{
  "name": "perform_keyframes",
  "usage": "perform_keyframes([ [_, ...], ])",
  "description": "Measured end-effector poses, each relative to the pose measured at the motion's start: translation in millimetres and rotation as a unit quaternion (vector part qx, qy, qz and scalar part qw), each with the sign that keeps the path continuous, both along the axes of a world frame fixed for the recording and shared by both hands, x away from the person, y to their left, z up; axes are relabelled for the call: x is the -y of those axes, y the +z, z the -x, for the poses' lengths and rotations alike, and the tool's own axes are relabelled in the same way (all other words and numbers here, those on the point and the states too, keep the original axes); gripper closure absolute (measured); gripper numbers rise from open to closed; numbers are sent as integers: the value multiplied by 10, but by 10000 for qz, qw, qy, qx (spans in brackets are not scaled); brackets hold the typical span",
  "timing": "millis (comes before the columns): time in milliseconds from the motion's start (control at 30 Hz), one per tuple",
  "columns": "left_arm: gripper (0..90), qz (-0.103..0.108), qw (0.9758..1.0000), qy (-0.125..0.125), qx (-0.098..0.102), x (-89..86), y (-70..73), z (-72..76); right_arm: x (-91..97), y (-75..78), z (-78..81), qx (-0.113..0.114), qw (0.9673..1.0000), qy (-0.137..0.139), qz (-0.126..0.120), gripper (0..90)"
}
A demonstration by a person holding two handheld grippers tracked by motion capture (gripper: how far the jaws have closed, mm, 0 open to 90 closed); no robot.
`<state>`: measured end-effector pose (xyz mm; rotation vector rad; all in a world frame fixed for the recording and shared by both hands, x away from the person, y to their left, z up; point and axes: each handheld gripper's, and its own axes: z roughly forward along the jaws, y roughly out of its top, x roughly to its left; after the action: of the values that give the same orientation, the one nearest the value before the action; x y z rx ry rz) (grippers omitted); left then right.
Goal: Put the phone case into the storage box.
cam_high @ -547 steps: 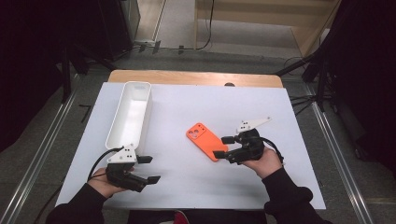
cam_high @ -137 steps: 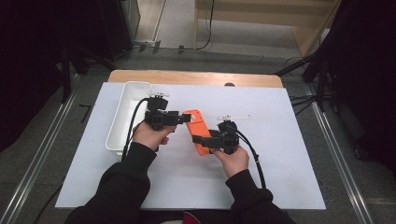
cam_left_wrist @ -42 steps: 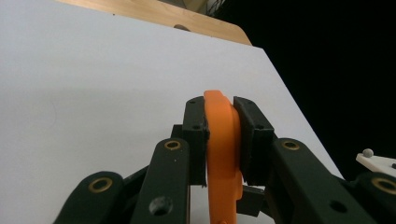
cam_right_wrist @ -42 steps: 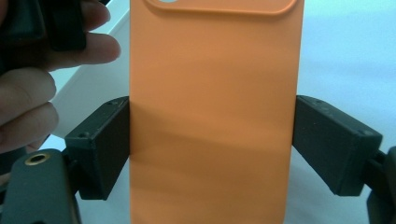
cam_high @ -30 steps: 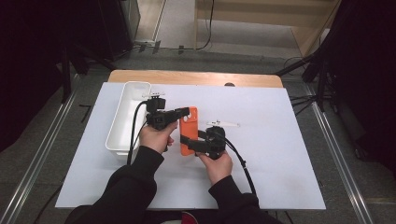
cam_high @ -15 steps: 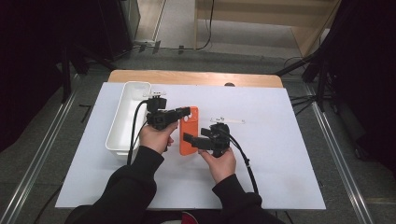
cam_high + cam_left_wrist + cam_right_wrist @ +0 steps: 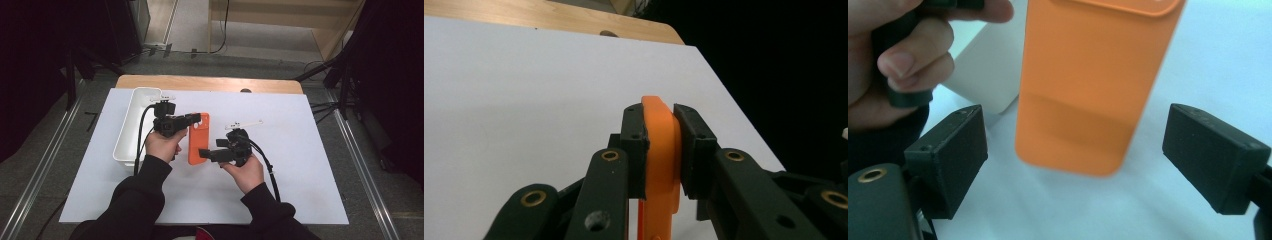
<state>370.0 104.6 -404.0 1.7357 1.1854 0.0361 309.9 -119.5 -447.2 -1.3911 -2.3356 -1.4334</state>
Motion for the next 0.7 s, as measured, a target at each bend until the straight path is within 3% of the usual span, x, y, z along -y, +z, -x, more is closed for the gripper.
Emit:
perform_keyframes([
  [200, 765, -19, 9997, -253, 7, 1, 37, 19, 64, 46, 19, 36, 9997, 216, 80, 119],
  [500, 765, -136, 9969, -757, 177, 43, 95, 70, 217, 92, 54, 183, 9986, 476, 128, 124],
  [700, 765, -169, 9945, -1009, 217, 38, 117, 83, 261, 66, 20, 82, 9963, 839, 191, 126],
])
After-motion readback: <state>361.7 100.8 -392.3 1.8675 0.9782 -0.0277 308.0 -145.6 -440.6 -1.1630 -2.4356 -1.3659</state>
